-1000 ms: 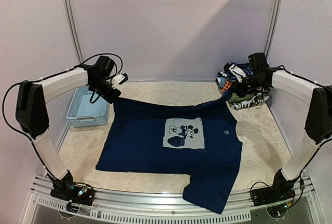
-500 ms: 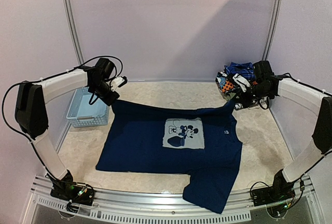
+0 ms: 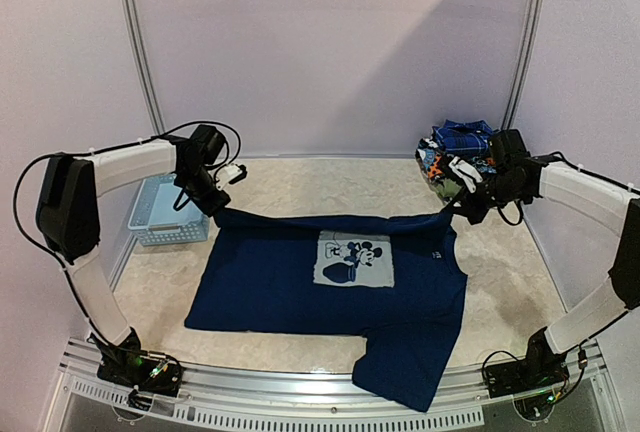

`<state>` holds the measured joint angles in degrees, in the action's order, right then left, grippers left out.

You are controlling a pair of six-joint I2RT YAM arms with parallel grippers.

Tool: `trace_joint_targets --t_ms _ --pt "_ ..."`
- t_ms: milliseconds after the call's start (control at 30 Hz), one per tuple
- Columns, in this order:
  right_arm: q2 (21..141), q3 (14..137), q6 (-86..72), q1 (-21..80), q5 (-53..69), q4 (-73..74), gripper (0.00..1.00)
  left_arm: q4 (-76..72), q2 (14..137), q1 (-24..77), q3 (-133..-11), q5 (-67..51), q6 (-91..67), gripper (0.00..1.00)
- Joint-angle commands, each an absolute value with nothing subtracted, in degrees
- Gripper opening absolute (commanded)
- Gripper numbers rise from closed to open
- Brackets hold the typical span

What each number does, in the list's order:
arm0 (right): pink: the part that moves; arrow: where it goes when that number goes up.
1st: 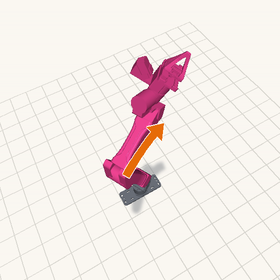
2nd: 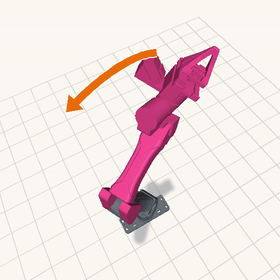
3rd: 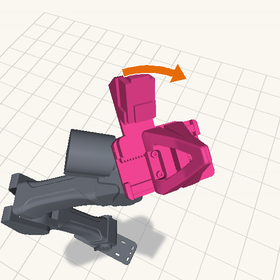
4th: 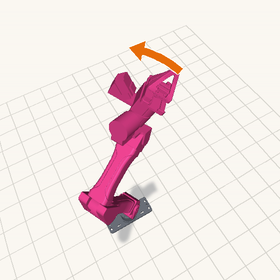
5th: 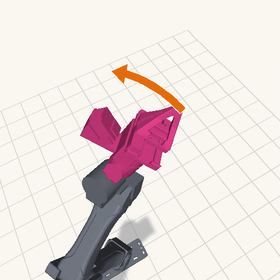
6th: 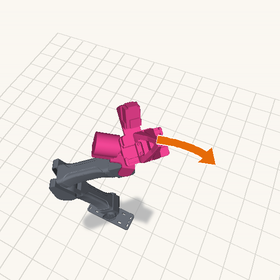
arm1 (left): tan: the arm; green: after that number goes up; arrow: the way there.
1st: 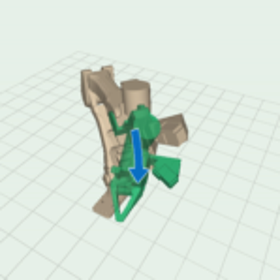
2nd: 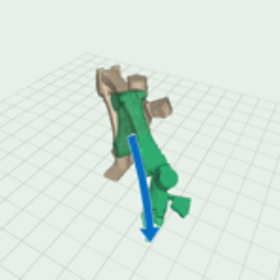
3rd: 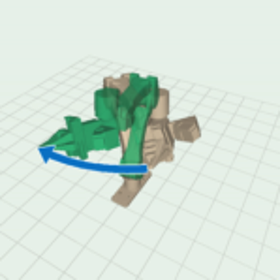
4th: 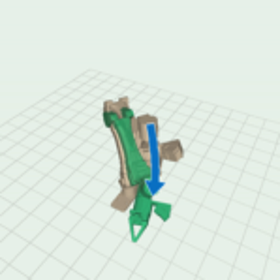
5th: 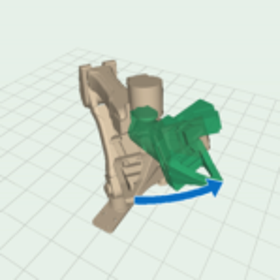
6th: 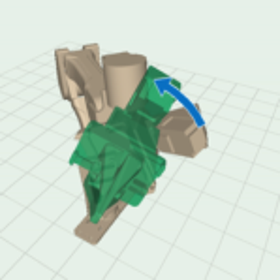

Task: Fold and stack the mixed laundry pile
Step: Fold the flattened T-shirt at the center of the board.

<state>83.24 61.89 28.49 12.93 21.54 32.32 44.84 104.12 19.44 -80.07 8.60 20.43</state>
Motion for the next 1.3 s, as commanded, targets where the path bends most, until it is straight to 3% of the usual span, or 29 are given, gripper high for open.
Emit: trace_joint_targets --t_ms 0,700,1067,1267 --pt "82.7 60.1 28.5 13.4 22.6 33.4 0.00 46.7 106.2 19.6 -79.4 9.7 21.3 0.00" --pt "84.8 57.1 33.3 14.6 24.8 38.8 0.00 50.1 111.6 22.4 -78.7 13.5 22.1 0.00" --pt "83.7 57.2 34.7 15.9 24.8 40.9 0.00 46.9 103.4 23.0 -76.1 16.2 23.4 0.00" --pt "83.9 56.5 36.0 16.7 24.6 41.9 0.00 48.0 105.7 23.1 -76.2 16.7 23.8 0.00"
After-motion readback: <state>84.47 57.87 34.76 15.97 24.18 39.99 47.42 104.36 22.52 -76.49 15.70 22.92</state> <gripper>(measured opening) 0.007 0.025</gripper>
